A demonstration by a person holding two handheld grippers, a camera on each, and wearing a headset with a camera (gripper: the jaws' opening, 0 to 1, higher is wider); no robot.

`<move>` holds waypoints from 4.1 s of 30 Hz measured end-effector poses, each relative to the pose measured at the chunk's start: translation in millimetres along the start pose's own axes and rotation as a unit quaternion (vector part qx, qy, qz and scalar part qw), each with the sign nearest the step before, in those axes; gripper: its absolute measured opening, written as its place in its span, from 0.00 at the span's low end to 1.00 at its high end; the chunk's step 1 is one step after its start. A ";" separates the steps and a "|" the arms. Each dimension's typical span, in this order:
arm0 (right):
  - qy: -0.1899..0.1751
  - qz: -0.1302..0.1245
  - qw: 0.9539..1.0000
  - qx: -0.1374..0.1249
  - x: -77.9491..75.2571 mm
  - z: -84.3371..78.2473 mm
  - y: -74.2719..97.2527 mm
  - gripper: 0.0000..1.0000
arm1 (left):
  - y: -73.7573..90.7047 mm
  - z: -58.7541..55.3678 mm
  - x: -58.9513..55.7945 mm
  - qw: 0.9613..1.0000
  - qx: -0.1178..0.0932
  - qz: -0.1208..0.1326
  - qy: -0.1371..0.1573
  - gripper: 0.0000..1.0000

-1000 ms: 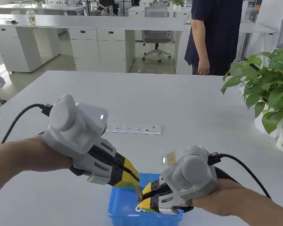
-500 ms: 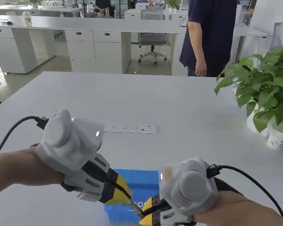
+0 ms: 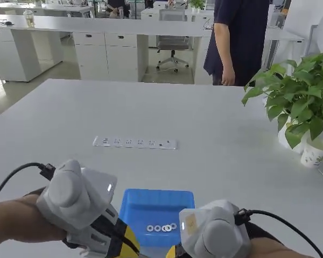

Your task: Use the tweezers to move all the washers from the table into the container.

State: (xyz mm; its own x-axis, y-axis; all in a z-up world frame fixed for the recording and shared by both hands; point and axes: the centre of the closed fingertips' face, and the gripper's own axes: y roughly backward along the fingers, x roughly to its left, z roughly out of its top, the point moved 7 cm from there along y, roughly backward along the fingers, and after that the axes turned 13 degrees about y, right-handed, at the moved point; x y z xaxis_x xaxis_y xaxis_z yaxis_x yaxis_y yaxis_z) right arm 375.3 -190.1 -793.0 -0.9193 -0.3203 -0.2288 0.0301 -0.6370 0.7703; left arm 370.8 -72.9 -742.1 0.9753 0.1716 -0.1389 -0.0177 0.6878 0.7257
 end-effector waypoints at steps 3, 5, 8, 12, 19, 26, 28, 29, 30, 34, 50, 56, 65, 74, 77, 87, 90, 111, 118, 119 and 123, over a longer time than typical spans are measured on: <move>-0.001 0.003 1.000 0.005 6.4 -3.3 -3.9 0.05 | -8.3 -7.2 -3.5 1.000 0.010 0.003 -0.003 0.05; 0.000 0.004 1.000 0.010 11.0 -6.2 -6.9 0.05 | -13.9 -12.3 -5.5 1.000 0.013 0.005 -0.004 0.05; 0.002 0.003 1.000 0.015 17.6 -9.5 -11.0 0.05 | -21.8 -19.4 -8.3 1.000 0.021 0.007 -0.004 0.05; 0.001 0.005 1.000 0.020 25.3 -14.5 -16.5 0.05 | -31.1 -26.5 -12.5 1.000 0.029 0.007 -0.001 0.05; 0.004 0.002 1.000 0.020 32.2 -16.0 -20.8 0.05 | -39.6 -39.5 -14.7 0.999 0.040 0.008 0.009 0.05; 0.009 0.000 1.000 0.020 34.0 -16.8 -24.9 0.06 | -46.3 -49.3 -15.6 0.999 0.049 0.013 0.014 0.05; 0.012 0.003 1.000 0.020 35.0 -16.6 -26.8 0.06 | -47.8 -52.2 -16.1 0.998 0.052 0.012 0.016 0.05; 0.013 0.003 1.000 0.020 35.2 -16.6 -27.3 0.06 | -48.5 -53.8 -16.2 0.998 0.053 0.013 0.017 0.05; 0.011 0.005 1.000 0.021 35.9 -17.1 -29.4 0.06 | -48.6 -54.3 -16.3 0.998 0.053 0.012 0.019 0.05; 0.011 0.011 1.000 0.022 37.1 -15.9 -31.1 0.06 | -52.0 -59.0 -17.7 0.998 0.058 0.012 0.021 0.05; 0.006 0.020 0.999 0.027 35.9 -16.3 -30.1 0.10 | -62.8 -65.6 -16.3 0.997 0.079 0.012 0.016 0.06; 0.002 0.022 0.999 0.029 35.2 -16.9 -30.2 0.11 | -63.3 -65.4 -14.9 0.997 0.079 0.013 0.016 0.06; -0.007 0.029 0.999 0.032 34.2 -16.7 -30.5 0.12 | -64.7 -66.9 -15.4 0.996 0.081 0.010 0.019 0.07; -0.008 0.025 0.999 0.034 33.5 -17.3 -30.1 0.15 | -64.1 -67.8 -16.0 0.996 0.082 0.008 0.023 0.10; -0.009 0.024 0.999 0.035 32.6 -18.4 -29.6 0.17 | -63.2 -67.7 -15.7 0.996 0.080 0.010 0.025 0.12; -0.018 0.013 0.999 0.037 32.3 -20.1 -21.7 0.23 | -48.8 -63.0 -11.4 0.997 0.047 0.028 0.048 0.20; -0.027 0.001 0.999 0.030 28.6 -20.1 -13.7 0.26 | -43.3 -62.4 -11.1 0.997 0.037 0.032 0.058 0.22; -0.137 -0.115 0.984 -0.004 18.6 -42.6 57.2 0.56 | 0.2 -61.0 -19.8 0.986 -0.051 0.087 0.134 0.40; -0.173 -0.164 0.971 -0.024 26.7 -50.4 78.6 0.69 | 13.6 -58.2 -24.5 0.977 -0.090 0.120 0.154 0.52; -0.181 -0.174 0.967 -0.028 28.4 -52.1 82.2 0.71 | 16.3 -58.3 -25.1 0.974 -0.098 0.127 0.159 0.54; -0.196 -0.203 0.959 -0.041 35.0 -55.5 91.0 0.74 | 22.3 -58.2 -30.0 0.967 -0.126 0.141 0.171 0.59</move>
State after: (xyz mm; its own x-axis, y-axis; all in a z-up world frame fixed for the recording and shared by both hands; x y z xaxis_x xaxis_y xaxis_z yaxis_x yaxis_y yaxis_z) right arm 367.6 -298.2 -764.0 -0.9385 0.2424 -0.2461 -0.3443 -0.7120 0.6119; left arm 328.3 -21.7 -760.9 0.7949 0.5711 -0.2048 -0.3677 0.7219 0.5862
